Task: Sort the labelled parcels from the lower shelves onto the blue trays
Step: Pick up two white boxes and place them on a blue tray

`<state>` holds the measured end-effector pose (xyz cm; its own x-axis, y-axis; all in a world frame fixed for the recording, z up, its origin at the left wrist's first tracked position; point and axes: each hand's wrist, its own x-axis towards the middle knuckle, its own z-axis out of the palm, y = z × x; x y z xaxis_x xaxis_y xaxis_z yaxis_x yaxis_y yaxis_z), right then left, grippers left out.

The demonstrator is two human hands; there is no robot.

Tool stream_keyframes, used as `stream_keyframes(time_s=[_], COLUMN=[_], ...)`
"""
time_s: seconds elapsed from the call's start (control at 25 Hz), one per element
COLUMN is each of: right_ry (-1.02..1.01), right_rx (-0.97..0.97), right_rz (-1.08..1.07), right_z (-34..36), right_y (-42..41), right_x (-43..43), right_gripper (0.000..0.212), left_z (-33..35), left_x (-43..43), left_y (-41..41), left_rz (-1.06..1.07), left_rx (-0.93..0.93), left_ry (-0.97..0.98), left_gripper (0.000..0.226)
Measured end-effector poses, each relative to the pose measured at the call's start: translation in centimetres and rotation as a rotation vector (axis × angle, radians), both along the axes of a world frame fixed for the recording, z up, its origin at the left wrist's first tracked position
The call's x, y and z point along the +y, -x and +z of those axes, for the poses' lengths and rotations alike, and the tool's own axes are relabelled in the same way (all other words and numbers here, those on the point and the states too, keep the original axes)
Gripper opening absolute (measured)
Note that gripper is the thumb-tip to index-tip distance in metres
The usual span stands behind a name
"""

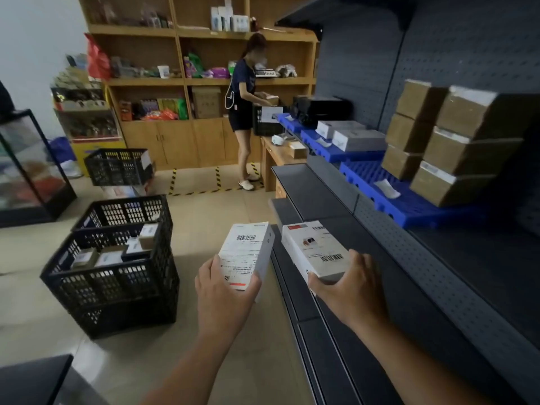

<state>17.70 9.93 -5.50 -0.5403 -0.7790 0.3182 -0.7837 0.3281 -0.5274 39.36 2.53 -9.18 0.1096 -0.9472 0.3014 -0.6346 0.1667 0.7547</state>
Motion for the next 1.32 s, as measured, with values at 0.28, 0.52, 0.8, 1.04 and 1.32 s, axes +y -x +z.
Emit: stream_keyframes(time_s=[0.28,0.52,0.8,1.04,1.32], right_ry=[0.030,0.054,0.111,0.217,0.330], right_rx=[0.017,0.112,0.132,0.185,0.185], right_rz=[-0.009,-0.062,-0.195,-0.261,-0.450], right_z=[2.3,2.9,6.0,8.6,12.3], right_y=[1.7,1.2,1.5,5.3,11.1], right_x=[-13.3,-27.8,-42.5,-52.8,-60.1], right_gripper=[0.098,0.102,0.103,0.101,0.101], left_z=[2.4,2.5,6.0,8.5,12.9], left_x=[-13.0,-28.4,-45.3,-56.8,-66.9], left_y=[1.3,1.2,2.2,8.0,16.8], left_rz=[0.086,0.034,-0.086,-0.212,-0.426], left_rx=[-0.048,-0.059,-0.087,-0.045,0.005], left_ry=[0.015,0.042,0.106,0.192,0.284], left_gripper=[0.096,0.098,0.100,0.105,0.103])
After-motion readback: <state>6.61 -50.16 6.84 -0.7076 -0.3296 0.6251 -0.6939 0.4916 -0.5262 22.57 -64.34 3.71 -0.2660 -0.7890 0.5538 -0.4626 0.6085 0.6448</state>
